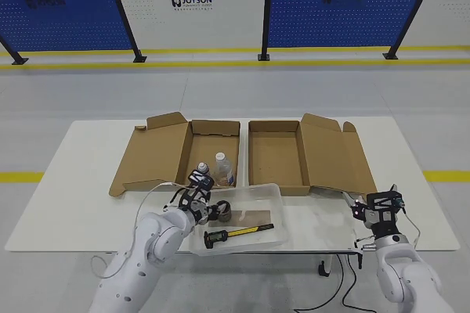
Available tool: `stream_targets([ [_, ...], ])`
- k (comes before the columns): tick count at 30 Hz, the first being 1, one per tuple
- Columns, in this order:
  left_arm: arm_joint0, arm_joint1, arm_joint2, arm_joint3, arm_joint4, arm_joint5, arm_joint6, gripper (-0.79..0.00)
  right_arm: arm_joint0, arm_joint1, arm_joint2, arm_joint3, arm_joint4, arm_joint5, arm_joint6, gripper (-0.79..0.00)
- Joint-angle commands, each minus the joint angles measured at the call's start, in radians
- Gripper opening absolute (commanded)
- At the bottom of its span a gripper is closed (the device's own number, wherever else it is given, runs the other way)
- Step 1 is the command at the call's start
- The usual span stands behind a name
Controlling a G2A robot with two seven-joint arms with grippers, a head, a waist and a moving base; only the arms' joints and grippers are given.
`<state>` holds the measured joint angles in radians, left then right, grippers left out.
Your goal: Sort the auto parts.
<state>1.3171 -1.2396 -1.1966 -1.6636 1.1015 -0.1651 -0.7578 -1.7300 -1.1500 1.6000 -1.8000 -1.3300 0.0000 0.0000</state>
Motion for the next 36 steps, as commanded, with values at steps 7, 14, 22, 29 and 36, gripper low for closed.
stream_targets([
  [7, -0.026, -0.004, 0.018, 0.051, -0.018, 0.021, 0.002, -0.379, 0.000, 0.000, 0.000, 0.000, 0.000, 0.000, 0.000, 0.000],
  [14, -0.054, -0.009, 0.037, 0.096, -0.032, 0.036, 0.006, -0.425, 0.000, 0.000, 0.000, 0.000, 0.000, 0.000, 0.000, 0.000],
  [22, -0.085, -0.012, 0.061, 0.131, -0.043, 0.024, -0.031, -0.413, 0.000, 0.000, 0.000, 0.000, 0.000, 0.000, 0.000, 0.000],
  [29, -0.095, -0.010, 0.068, 0.130, -0.056, -0.003, -0.088, -0.459, 0.000, 0.000, 0.000, 0.000, 0.000, 0.000, 0.000, 0.000],
  [36, -0.120, -0.009, 0.082, 0.128, -0.081, -0.027, -0.157, -0.459, 0.000, 0.000, 0.000, 0.000, 0.000, 0.000, 0.000, 0.000],
])
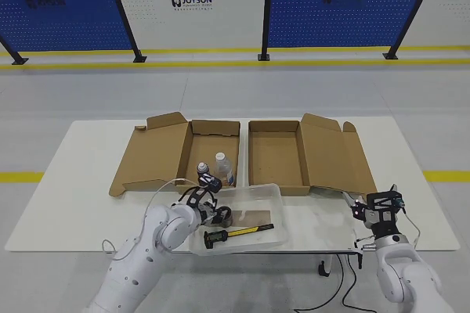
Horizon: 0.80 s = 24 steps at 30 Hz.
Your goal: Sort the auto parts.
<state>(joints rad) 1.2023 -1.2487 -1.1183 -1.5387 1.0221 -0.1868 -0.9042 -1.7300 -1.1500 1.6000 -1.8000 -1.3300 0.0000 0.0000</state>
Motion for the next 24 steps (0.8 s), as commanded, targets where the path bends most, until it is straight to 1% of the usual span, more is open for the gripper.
stream_targets([
  [1, -0.010, 0.000, 0.007, 0.006, -0.005, -0.007, -0.016, -0.465, 0.000, 0.000, 0.000, 0.000, 0.000, 0.000, 0.000, 0.000],
  [6, -0.033, -0.002, 0.023, 0.033, -0.020, -0.016, -0.039, -0.462, 0.000, 0.000, 0.000, 0.000, 0.000, 0.000, 0.000, 0.000],
  [13, -0.061, -0.003, 0.038, 0.062, -0.028, -0.027, -0.059, -0.493, 0.000, 0.000, 0.000, 0.000, 0.000, 0.000, 0.000, 0.000],
  [14, -0.065, -0.004, 0.041, 0.069, -0.039, -0.033, -0.067, -0.566, 0.000, 0.000, 0.000, 0.000, 0.000, 0.000, 0.000, 0.000],
  [17, -0.079, -0.004, 0.047, 0.089, -0.044, -0.041, -0.074, -0.625, 0.000, 0.000, 0.000, 0.000, 0.000, 0.000, 0.000, 0.000],
  [19, -0.085, -0.005, 0.051, 0.094, -0.046, -0.042, -0.077, -0.637, 0.000, 0.000, 0.000, 0.000, 0.000, 0.000, 0.000, 0.000],
  [21, -0.090, -0.004, 0.054, 0.098, -0.048, -0.045, -0.080, -0.696, 0.000, 0.000, 0.000, 0.000, 0.000, 0.000, 0.000, 0.000],
  [23, -0.093, -0.004, 0.056, 0.100, -0.049, -0.046, -0.079, -0.785, 0.000, 0.000, 0.000, 0.000, 0.000, 0.000, 0.000, 0.000],
  [24, -0.094, -0.004, 0.057, 0.100, -0.050, -0.046, -0.078, -0.785, 0.000, 0.000, 0.000, 0.000, 0.000, 0.000, 0.000, 0.000],
])
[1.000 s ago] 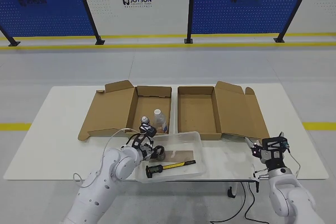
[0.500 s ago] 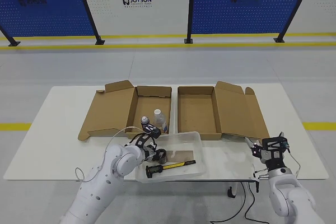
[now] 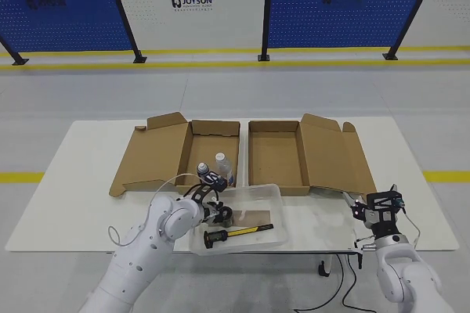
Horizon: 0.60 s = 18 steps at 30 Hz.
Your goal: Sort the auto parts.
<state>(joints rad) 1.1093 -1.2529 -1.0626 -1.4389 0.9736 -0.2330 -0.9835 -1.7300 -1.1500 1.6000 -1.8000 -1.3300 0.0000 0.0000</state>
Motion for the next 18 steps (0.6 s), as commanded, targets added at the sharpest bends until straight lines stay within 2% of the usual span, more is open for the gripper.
stream_targets([
  [1, -0.003, 0.000, 0.003, -0.001, 0.000, 0.000, 0.002, -0.785, 0.000, 0.000, 0.000, 0.000, 0.000, 0.000, 0.000, 0.000],
  [9, 0.003, 0.004, 0.013, -0.035, 0.030, 0.003, 0.012, -0.785, 0.000, 0.000, 0.000, 0.000, 0.000, 0.000, 0.000, 0.000],
  [18, 0.032, 0.015, -0.010, -0.100, 0.058, 0.006, 0.026, -0.785, 0.000, 0.000, 0.000, 0.000, 0.000, 0.000, 0.000, 0.000],
])
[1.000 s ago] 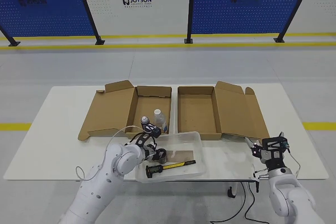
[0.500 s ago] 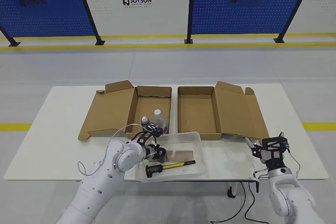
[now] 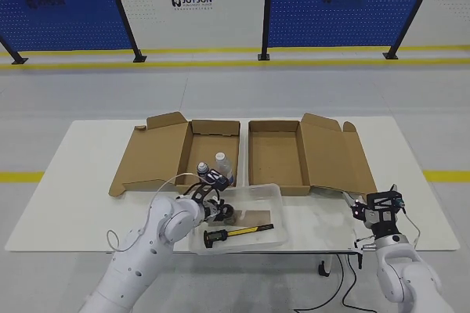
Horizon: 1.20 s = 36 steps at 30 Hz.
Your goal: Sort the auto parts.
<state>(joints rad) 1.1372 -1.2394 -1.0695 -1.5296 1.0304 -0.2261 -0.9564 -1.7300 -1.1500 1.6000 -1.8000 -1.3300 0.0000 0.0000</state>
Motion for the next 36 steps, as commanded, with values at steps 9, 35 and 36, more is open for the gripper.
stream_targets([
  [9, 0.024, 0.010, -0.007, -0.053, 0.006, -0.015, -0.035, -0.785, 0.000, 0.000, 0.000, 0.000, 0.000, 0.000, 0.000, 0.000],
  [35, -0.138, 0.012, 0.039, 0.037, -0.086, -0.110, -0.263, -0.317, 0.000, 0.000, 0.000, 0.000, 0.000, 0.000, 0.000, 0.000],
  [36, -0.142, 0.011, 0.042, 0.043, -0.094, -0.114, -0.264, -0.320, 0.000, 0.000, 0.000, 0.000, 0.000, 0.000, 0.000, 0.000],
])
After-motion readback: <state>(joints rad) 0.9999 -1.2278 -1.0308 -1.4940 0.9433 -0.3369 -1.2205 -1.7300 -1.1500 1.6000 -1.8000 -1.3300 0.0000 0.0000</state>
